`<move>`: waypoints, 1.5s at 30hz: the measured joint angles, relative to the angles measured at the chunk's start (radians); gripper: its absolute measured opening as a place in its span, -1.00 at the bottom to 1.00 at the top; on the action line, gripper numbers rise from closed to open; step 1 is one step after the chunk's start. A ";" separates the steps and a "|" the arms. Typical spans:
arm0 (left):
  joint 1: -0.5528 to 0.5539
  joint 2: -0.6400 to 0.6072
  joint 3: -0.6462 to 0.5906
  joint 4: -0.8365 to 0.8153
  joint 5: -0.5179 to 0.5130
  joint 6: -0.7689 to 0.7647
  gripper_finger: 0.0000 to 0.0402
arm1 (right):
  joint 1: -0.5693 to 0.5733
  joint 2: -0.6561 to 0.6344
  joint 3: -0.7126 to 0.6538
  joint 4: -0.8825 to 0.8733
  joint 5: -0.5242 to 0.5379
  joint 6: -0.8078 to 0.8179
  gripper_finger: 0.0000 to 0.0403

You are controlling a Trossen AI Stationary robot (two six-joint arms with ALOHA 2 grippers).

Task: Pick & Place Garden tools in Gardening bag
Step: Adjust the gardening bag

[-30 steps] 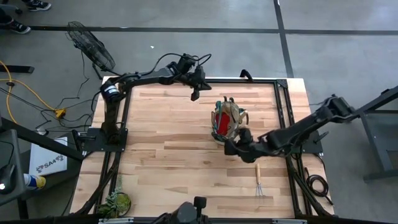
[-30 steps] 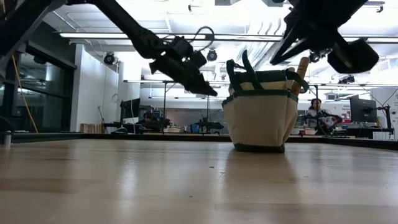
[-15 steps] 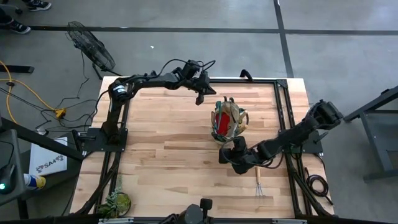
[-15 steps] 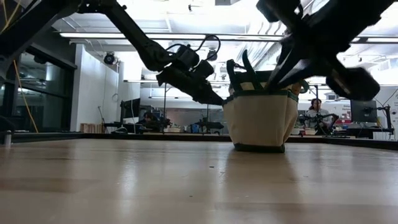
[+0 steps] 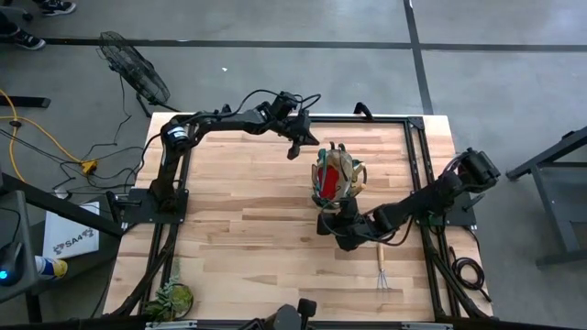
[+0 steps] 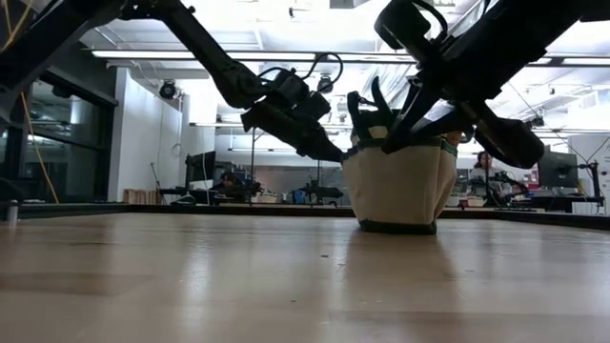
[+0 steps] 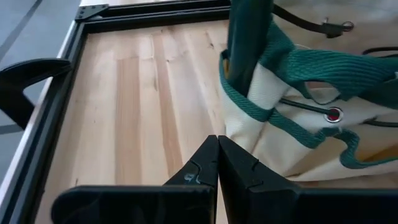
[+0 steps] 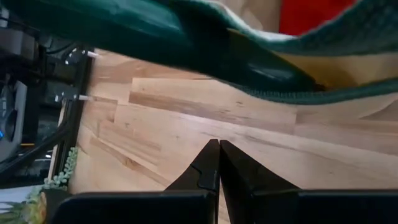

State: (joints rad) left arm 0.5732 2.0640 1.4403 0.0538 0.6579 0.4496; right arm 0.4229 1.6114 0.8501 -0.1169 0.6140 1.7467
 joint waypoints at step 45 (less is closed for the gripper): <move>0.009 -0.009 0.441 -0.849 0.146 0.077 -1.00 | -0.305 -0.466 0.001 -0.295 -0.559 -1.219 -0.16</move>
State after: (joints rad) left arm 0.5823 2.0548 1.8812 -0.7948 0.8036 0.5266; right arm 0.1174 1.1454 0.8516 -0.4123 0.0550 0.5282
